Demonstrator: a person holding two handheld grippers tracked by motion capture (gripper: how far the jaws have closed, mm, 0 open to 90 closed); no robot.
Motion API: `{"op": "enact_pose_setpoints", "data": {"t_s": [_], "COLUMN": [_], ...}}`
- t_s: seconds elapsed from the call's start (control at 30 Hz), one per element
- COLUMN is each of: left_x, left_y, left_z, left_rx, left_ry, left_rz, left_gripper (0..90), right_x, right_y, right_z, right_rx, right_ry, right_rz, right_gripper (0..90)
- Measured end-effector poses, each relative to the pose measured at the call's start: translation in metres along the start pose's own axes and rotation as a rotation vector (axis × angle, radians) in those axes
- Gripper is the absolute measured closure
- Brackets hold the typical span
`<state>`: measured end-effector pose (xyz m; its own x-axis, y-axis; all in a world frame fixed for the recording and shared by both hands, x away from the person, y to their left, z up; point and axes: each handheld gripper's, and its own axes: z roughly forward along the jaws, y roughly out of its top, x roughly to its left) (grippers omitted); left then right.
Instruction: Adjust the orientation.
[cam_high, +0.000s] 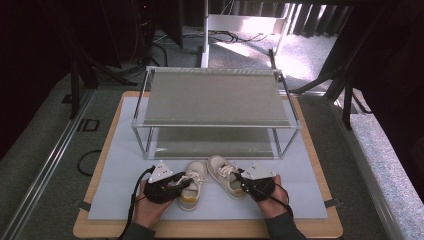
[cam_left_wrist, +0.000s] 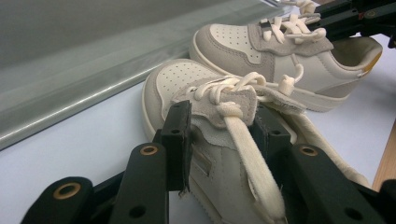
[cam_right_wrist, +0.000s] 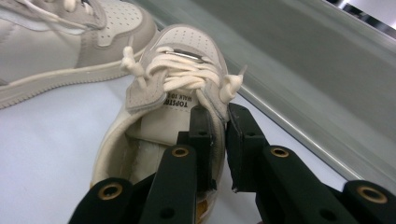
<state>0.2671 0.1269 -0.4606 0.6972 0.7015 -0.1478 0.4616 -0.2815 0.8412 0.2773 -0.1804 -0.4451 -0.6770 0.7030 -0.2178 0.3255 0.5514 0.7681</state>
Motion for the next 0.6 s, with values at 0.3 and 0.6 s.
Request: {"op": "enact_pose_setpoints", "data": {"t_s": [0.3, 0.6], "left_x": [-0.005, -0.005], "left_y": [0.008, 0.008], "left_z": [0.014, 0.014], "left_rx": [-0.001, -0.001], "left_ry": [-0.027, -0.049], "left_rz": [0.015, 0.007], "left_gripper": [63.6, 63.5], "right_x": [-0.002, 0.003], "right_y": [-0.009, -0.009], "right_z": [-0.014, -0.017], "right_rx": [0.034, 0.030], "right_ry": [-0.024, 0.035], "right_rz": [0.044, 0.091], "right_gripper": [81.0, 78.2]}}
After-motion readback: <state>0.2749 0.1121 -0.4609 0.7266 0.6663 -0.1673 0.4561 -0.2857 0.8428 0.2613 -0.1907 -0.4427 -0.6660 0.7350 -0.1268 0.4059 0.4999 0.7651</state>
